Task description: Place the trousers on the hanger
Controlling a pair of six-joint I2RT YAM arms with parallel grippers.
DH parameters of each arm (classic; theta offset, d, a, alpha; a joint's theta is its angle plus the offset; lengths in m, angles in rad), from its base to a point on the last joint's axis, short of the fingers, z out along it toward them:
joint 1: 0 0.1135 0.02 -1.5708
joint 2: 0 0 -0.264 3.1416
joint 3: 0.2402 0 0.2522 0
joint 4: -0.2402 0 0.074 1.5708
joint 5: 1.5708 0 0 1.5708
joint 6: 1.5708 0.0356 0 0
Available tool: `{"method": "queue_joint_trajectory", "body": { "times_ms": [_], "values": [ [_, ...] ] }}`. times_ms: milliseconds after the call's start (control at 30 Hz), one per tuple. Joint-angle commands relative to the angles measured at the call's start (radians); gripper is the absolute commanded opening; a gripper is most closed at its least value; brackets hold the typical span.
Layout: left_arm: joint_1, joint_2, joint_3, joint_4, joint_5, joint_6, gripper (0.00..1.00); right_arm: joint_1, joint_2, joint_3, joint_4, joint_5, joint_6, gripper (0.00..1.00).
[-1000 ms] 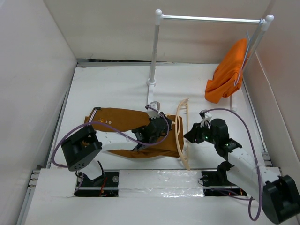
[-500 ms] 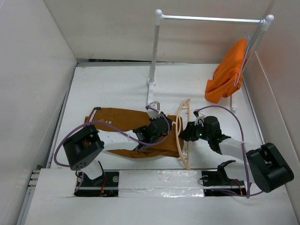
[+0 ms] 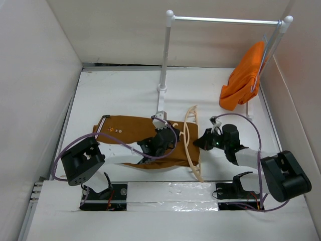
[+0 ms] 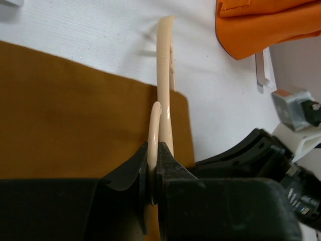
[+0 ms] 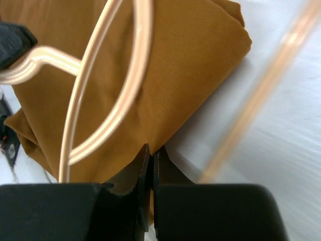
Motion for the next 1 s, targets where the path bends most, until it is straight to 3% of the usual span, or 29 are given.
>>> {"method": "queue_joint_trajectory", "body": {
  "times_ms": [0,167,367,633,700,800,967],
  "values": [
    [0.022,-0.071,-0.068,-0.102,-0.039,0.078,0.00,-0.077,-0.082,0.022,-0.057,-0.010,-0.059,0.00],
    [0.055,-0.140,-0.148,-0.123,-0.020,0.124,0.00,-0.224,-0.212,0.066,-0.212,-0.071,-0.124,0.00],
    [0.055,-0.176,-0.168,-0.172,-0.004,0.169,0.00,-0.326,-0.254,0.112,-0.203,-0.120,-0.069,0.00],
    [0.055,-0.226,-0.163,-0.182,0.075,0.276,0.00,-0.311,-0.064,0.304,-0.186,-0.095,-0.064,0.00],
    [0.035,-0.228,-0.120,-0.258,-0.009,0.247,0.00,-0.311,-0.056,0.309,-0.174,-0.112,-0.059,0.00],
    [0.035,-0.268,-0.119,-0.321,-0.080,0.222,0.00,-0.347,-0.139,0.267,-0.226,-0.062,-0.079,0.00],
    [0.110,-0.360,-0.174,-0.326,-0.073,0.244,0.00,-0.432,-0.280,0.191,-0.333,-0.059,-0.145,0.00]
  ]
}}
